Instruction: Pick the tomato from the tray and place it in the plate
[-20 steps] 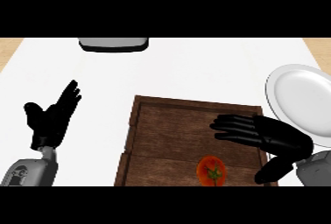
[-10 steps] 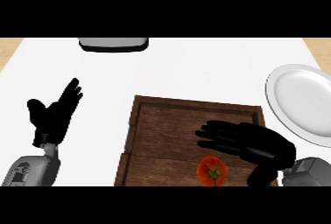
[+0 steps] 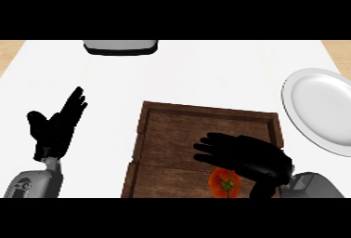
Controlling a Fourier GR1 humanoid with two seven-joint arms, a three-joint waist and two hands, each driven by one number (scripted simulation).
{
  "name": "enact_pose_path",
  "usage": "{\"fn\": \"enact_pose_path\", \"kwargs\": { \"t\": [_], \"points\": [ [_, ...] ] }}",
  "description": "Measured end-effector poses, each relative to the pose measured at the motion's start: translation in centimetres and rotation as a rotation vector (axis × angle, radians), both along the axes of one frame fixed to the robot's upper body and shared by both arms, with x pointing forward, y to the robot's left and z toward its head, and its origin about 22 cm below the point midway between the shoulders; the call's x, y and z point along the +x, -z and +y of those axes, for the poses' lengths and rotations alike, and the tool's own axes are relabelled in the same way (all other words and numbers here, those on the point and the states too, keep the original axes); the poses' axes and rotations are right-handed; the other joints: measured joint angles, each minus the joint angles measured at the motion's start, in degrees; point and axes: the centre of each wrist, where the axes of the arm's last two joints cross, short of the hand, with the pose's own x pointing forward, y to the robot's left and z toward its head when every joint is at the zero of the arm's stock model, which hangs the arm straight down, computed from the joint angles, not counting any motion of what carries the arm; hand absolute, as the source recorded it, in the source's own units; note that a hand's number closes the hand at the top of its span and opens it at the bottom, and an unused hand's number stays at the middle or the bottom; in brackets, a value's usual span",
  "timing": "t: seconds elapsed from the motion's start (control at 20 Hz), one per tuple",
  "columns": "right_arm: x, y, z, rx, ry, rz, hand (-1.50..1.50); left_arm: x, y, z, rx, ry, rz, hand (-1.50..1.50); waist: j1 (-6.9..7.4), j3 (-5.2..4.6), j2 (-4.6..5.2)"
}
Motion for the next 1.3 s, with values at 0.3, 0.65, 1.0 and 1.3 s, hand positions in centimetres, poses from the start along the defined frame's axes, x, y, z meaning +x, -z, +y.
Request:
{"fn": "enact_pose_path", "kwargs": {
  "t": [0.3, 0.65, 1.0, 1.3],
  "points": [
    [-0.1, 1.2, 0.6, -0.026, 0.006, -0.020, -1.50, 0.5, -0.3, 0.0, 0.003, 0.000, -0.001, 0.00, -0.03, -0.02, 0.01],
    [-0.1, 1.2, 2.0, -0.117, -0.051, -0.047, 1.50, 0.7, -1.0, 0.9, 0.004, -0.004, -0.004, 0.00, 0.03, -0.27, -0.20],
    [-0.4, 1.7, 2.5, -0.122, -0.154, -0.061, 1.50, 0.7, -0.3, 0.5, 0.010, -0.005, -0.003, 0.00, 0.00, -0.67, -0.51],
    [-0.6, 1.5, 2.1, -0.052, -0.131, -0.091, 1.50, 0.5, 0.1, 0.1, 0.005, -0.009, -0.002, 0.00, -0.16, -0.66, -0.50]
  ]
}}
